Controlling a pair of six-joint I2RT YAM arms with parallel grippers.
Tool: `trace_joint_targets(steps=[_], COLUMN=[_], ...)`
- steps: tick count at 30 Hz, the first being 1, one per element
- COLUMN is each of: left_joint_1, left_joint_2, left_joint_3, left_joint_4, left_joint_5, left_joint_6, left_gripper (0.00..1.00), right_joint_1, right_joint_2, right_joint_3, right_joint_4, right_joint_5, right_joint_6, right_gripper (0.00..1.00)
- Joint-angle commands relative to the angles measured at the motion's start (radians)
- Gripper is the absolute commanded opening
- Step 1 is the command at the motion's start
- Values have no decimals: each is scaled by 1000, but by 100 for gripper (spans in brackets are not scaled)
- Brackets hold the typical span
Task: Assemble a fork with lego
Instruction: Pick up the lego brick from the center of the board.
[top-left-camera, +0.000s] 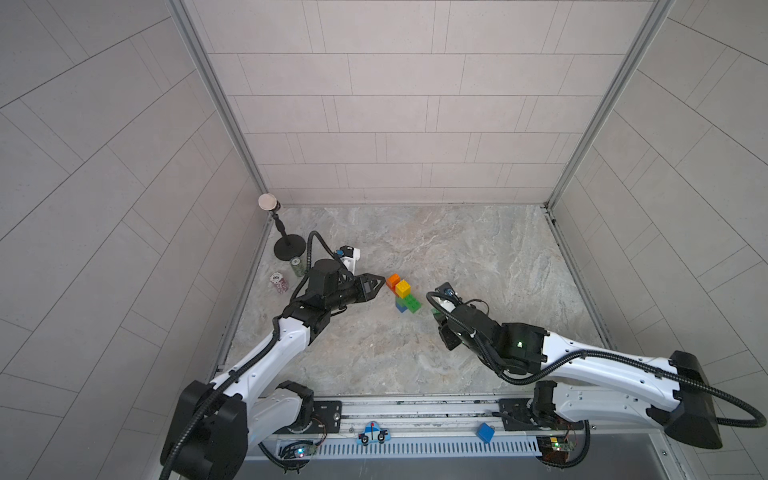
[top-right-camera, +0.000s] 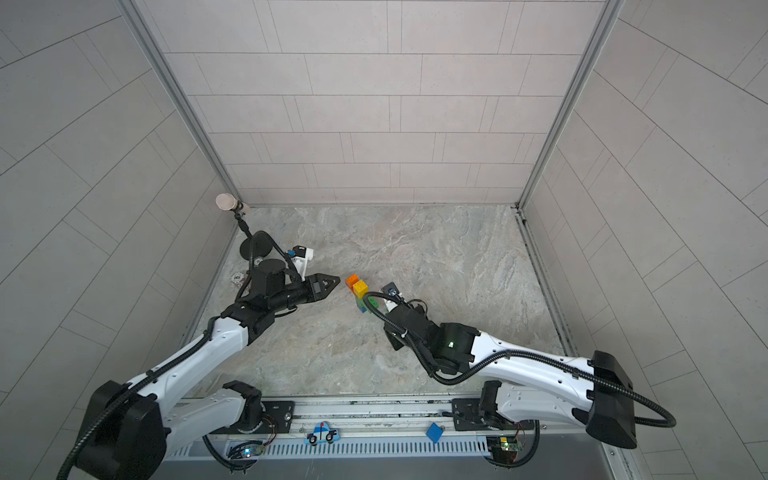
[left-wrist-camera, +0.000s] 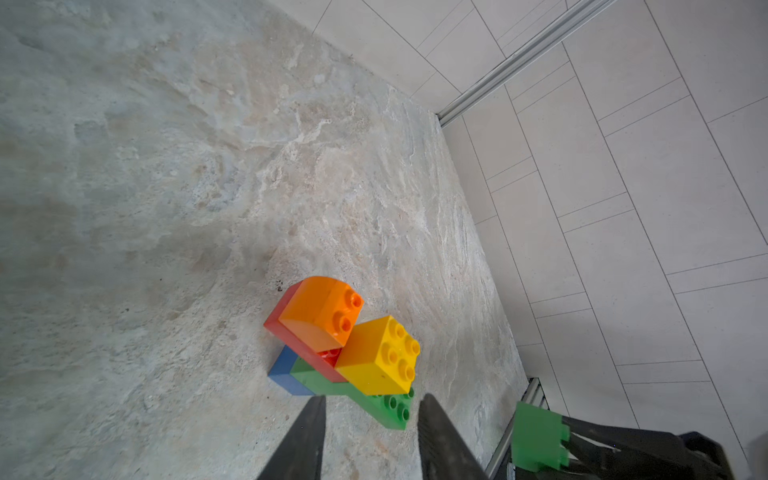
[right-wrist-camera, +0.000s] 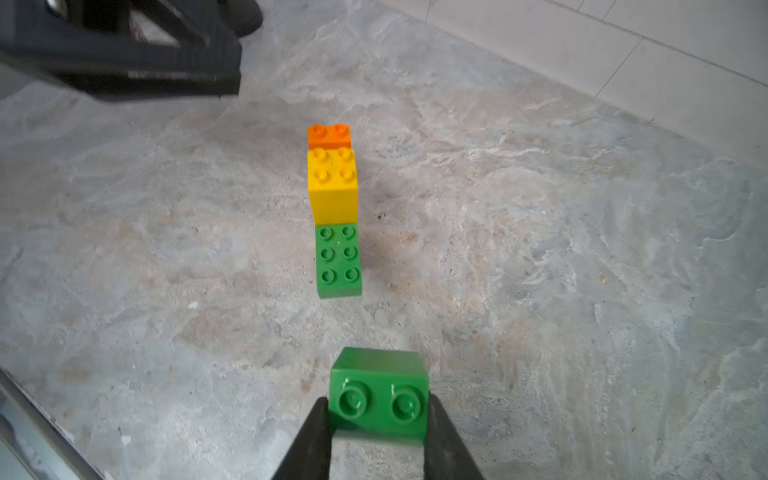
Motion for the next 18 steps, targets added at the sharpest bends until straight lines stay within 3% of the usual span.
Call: trace_joint_targets(steps=[1, 6, 18], left_joint_1=[-6, -4, 8], left_joint_2=[14, -6, -62], left_joint_3=[37, 28, 3], left_joint_4=[35, 25, -29], left_joint_5=[-9, -69, -99], left_joint_6=[25, 18, 26], left_gripper=[42, 42, 42], right_joint_1=[-15, -8, -9], right_joint_2=[17, 144, 278], right_joint_3=[-40, -11, 6], right_joint_4=[62, 156, 358], right_joint_5=[-177, -277, -263], right_joint_6=[-121, -196, -252], right_gripper=[0, 0, 0])
